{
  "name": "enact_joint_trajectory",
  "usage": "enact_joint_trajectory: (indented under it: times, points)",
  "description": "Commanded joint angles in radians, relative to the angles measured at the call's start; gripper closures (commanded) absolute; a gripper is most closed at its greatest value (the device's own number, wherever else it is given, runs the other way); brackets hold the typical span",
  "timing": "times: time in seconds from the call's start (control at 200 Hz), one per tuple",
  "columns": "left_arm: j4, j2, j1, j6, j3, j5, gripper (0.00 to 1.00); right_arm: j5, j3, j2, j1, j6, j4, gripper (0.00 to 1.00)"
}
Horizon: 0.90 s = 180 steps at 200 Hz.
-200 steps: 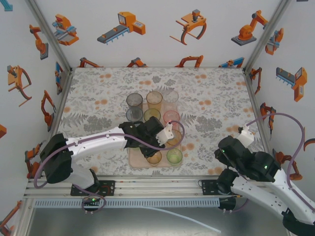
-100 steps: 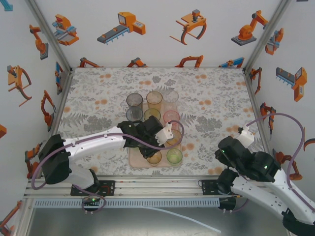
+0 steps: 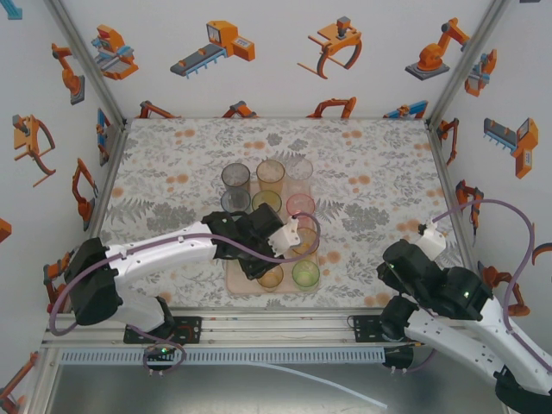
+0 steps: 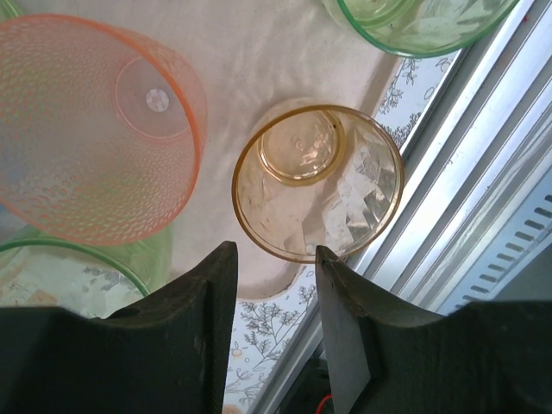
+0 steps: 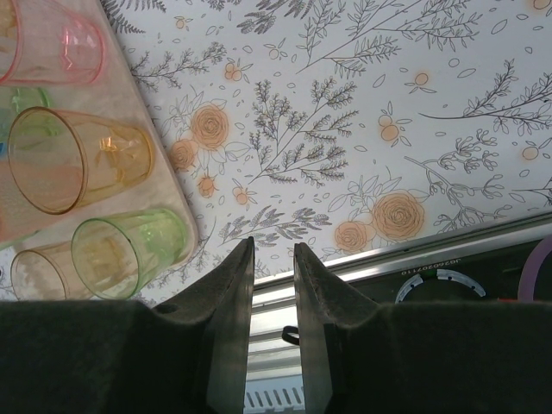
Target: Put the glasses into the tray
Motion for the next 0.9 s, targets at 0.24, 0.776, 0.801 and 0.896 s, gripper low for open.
enact_joint_trajectory:
  times: [0.24, 0.776, 0.801, 0.896]
  points:
    - [-0.137, -0.102, -0.006, 0.022, 0.083, -0.012, 0.55, 0.044, 0.026, 0.018, -0.004, 0.011, -0.021, 0.71]
    - [-0.264, -0.392, 0.338, 0.063, 0.149, -0.042, 0.41, -0.014, 0.41, 0.436, -0.19, -0.366, 0.061, 0.47]
    - [-0.266, -0.406, 0.352, 0.063, 0.151, -0.046, 0.4, -0.044, 0.42, 0.458, -0.212, -0.391, 0.082, 0.48]
    - [-0.264, -0.447, 0.411, 0.073, 0.152, -0.064, 0.37, -0.137, 0.464, 0.551, -0.273, -0.469, 0.148, 0.48]
